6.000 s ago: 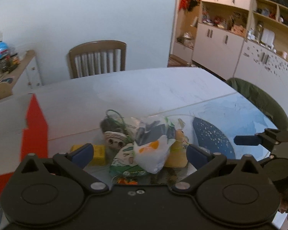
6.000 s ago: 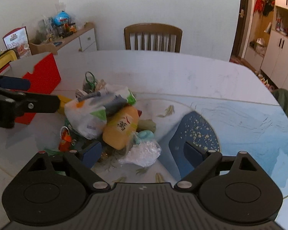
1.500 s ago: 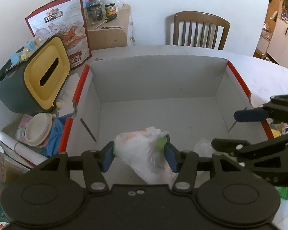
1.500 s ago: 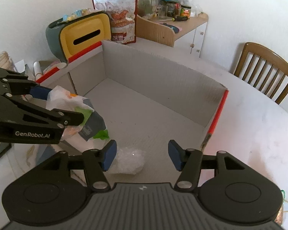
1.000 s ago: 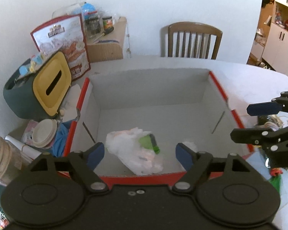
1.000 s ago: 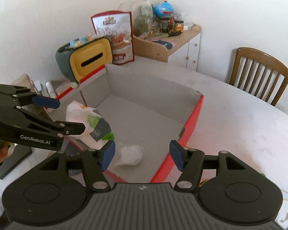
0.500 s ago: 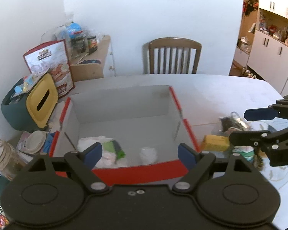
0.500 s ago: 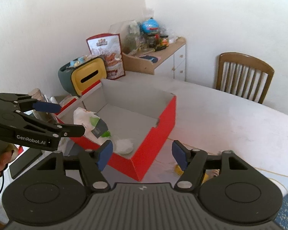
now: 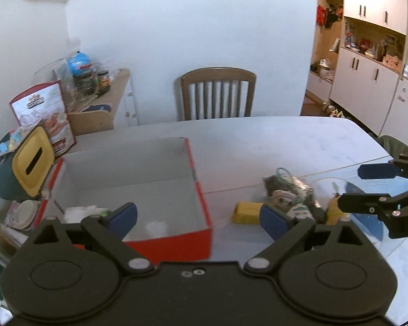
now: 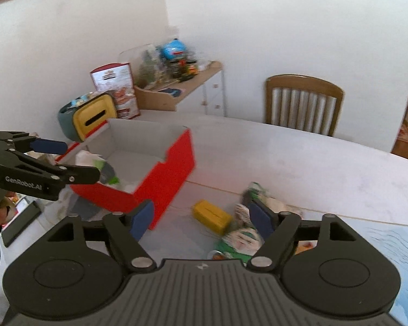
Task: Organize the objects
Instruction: 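Move both tools back to the items on the table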
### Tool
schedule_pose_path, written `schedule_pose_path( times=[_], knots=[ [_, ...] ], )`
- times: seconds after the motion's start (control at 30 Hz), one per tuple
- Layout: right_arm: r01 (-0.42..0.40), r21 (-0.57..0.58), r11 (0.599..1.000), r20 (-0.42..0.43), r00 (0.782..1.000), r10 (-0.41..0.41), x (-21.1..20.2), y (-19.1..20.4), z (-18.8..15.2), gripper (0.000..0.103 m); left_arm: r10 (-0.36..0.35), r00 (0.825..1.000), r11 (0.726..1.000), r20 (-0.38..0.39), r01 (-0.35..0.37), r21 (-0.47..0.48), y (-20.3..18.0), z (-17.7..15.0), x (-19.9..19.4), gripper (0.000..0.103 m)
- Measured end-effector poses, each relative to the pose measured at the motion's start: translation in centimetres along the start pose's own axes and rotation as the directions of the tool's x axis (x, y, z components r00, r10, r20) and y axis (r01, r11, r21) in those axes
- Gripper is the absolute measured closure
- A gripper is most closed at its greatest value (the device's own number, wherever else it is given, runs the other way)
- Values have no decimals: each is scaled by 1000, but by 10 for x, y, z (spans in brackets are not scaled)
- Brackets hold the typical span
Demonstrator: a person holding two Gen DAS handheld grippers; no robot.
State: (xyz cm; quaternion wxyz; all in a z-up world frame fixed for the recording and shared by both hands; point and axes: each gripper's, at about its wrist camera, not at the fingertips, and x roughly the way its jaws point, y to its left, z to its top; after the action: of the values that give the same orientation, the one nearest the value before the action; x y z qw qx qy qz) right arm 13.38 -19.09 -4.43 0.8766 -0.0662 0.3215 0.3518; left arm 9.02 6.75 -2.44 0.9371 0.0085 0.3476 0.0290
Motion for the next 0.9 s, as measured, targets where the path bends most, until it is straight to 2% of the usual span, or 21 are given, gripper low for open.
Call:
schedule_pose_path(
  times=[0.13,0.4,0.67,0.9],
  knots=[
    [35,38,999,4,999,-35,-14,-24,-14,22,-22,1000,1000,0,22,14,-21,-1,4,1],
    [123,86,989,-20,992,-122,-22,-66,-43,21,-66,998,997,-20,67,29,-57,-4,22,1],
    [168,122,978,-66,985,-161,-9,-98,-67,21,-98,995,992,-17,99,72,-89,-16,45,1],
    [193,139,971,-118,977,-178,14,-117,-81,21,-139,988,989,-61,141,44,-108,-28,78,1]
  ],
)
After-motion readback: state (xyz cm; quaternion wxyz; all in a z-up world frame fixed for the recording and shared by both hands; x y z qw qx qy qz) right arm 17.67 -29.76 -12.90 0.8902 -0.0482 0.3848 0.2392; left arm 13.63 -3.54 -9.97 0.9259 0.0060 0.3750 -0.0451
